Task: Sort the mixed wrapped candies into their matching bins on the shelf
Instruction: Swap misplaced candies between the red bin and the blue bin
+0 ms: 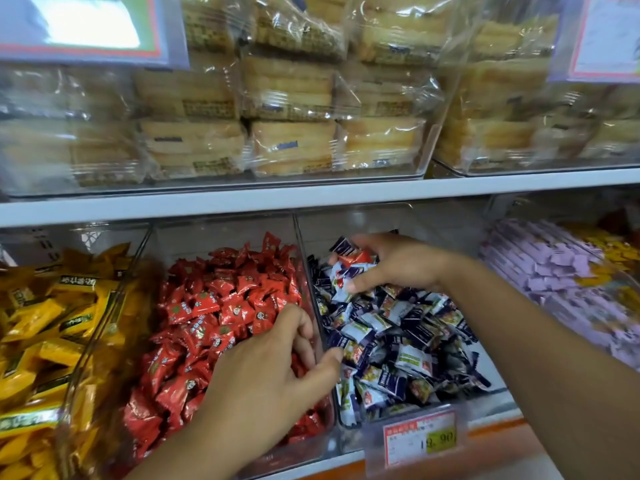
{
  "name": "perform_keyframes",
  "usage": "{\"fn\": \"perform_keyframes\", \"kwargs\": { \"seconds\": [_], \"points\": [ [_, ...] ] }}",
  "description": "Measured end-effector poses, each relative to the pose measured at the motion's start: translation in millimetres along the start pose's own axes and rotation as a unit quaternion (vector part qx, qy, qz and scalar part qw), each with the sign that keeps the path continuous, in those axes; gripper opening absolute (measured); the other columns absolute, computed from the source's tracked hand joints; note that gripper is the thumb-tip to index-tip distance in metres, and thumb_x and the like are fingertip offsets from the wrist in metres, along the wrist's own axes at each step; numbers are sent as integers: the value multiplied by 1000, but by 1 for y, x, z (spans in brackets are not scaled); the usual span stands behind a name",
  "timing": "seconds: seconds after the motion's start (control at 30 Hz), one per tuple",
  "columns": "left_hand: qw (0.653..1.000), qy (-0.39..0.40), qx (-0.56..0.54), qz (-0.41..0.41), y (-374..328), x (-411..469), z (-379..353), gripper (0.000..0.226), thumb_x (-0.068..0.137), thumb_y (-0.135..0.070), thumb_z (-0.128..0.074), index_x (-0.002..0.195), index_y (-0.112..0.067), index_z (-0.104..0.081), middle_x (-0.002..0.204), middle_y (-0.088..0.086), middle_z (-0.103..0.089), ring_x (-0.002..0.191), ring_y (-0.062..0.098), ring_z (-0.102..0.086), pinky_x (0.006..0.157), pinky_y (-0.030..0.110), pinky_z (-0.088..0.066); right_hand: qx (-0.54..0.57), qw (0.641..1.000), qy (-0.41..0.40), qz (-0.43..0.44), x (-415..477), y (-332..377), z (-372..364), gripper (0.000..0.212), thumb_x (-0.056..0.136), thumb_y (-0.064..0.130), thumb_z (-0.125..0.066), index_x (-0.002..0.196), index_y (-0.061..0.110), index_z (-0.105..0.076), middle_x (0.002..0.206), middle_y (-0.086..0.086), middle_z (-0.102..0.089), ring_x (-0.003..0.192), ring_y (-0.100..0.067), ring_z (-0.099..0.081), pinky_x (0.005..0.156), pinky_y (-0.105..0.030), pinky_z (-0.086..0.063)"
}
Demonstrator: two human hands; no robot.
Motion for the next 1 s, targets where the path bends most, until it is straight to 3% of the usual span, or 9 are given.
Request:
{"fn": "perform_keyframes", "kwargs": {
  "seconds": [0.07, 0.2, 0.37, 0.47, 0.57, 0.7, 0.8, 0.9, 1.0],
  "points": [
    [1000, -3, 0, -2, -1, 0, 0, 35, 77, -68, -39, 91, -37, -37, 103, -37, -48, 64, -1, -54, 57, 15, -38, 32, 999, -26, -1, -14, -2, 16, 71, 73, 38, -80, 134, 37, -42, 130, 19, -50, 113, -4, -49, 90, -19, -36],
    [1000, -5, 8, -6, -2, -1, 0, 33, 78, -68, -37, 91, -37, -37, 105, -38, -46, 64, -2, -53, 54, 15, -36, 68, 997, -11, -21, -39, -14, 29, 89, 70, 36, -83, 146, 28, -37, 141, 17, -44, 124, -2, -44, 102, -20, -32],
    [1000, -6, 1, -7, -2, -2, 0, 32, 79, -67, -38, 91, -37, -39, 107, -37, -46, 60, 0, -53, 58, 13, -38, 9, 998, 44, -51, -49, -27, 12, 62, 77, 29, -80, 131, 34, -51, 139, 10, -49, 110, 3, -48, 92, -19, -36],
    [1000, -5, -1, -9, -1, -1, 1, 34, 78, -68, -37, 92, -37, -38, 105, -36, -47, 61, -1, -53, 56, 13, -38, -28, 998, 13, -53, -55, -29, 22, 51, 76, 30, -81, 120, 42, -58, 120, 18, -53, 101, 2, -52, 76, -14, -39],
    [1000, -5, -3, -11, 0, -2, 1, 35, 77, -69, -35, 92, -38, -38, 91, -25, -57, 61, -3, -53, 54, 15, -37, -61, 997, 4, -42, -65, -27, 27, 49, 77, 28, -80, 119, 41, -58, 120, 19, -56, 110, -2, -52, 77, -8, -37],
    [1000, -7, 2, -13, 1, -2, 1, 33, 79, -68, -36, 92, -37, -37, 84, -18, -60, 62, -4, -53, 51, 15, -35, -79, 995, -50, -20, -72, -16, 24, 30, 88, 33, -68, 118, 35, -64, 110, 23, -56, 91, 13, -51, 73, -1, -33],
    [1000, -11, 5, -14, 2, -3, 1, 33, 80, -67, -37, 92, -37, -37, 83, -18, -60, 64, -5, -53, 51, 15, -34, -146, 979, -141, 32, -71, 0, 23, 36, 92, 37, -62, 127, 33, -59, 123, 15, -57, 113, -1, -46, 83, -13, -33],
    [1000, -16, 4, -16, 3, -3, 2, 33, 81, -67, -37, 91, -36, -37, 83, -18, -60, 63, -4, -53, 51, 15, -34, -239, 970, -47, -6, -55, -8, -9, 54, 88, 42, -66, 138, 31, -49, 130, 3, -53, 123, -18, -40, 97, -27, -35],
    [1000, -19, -1, -14, 4, -3, 1, 33, 81, -68, -39, 91, -36, -37, 82, -18, -61, 60, -4, -52, 48, 16, -29, -257, 966, -28, -17, -45, -13, -19, 42, 85, 39, -70, 125, 31, -59, 116, 4, -55, 113, -18, -46, 96, -33, -41]
  ]
}}
Point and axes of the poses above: each hand's wrist, its own x-axis towards the middle knuckle, its own z-axis out of the back of the hand, y = z × x, the point moved 9 cm from there along x, towards the middle knuckle
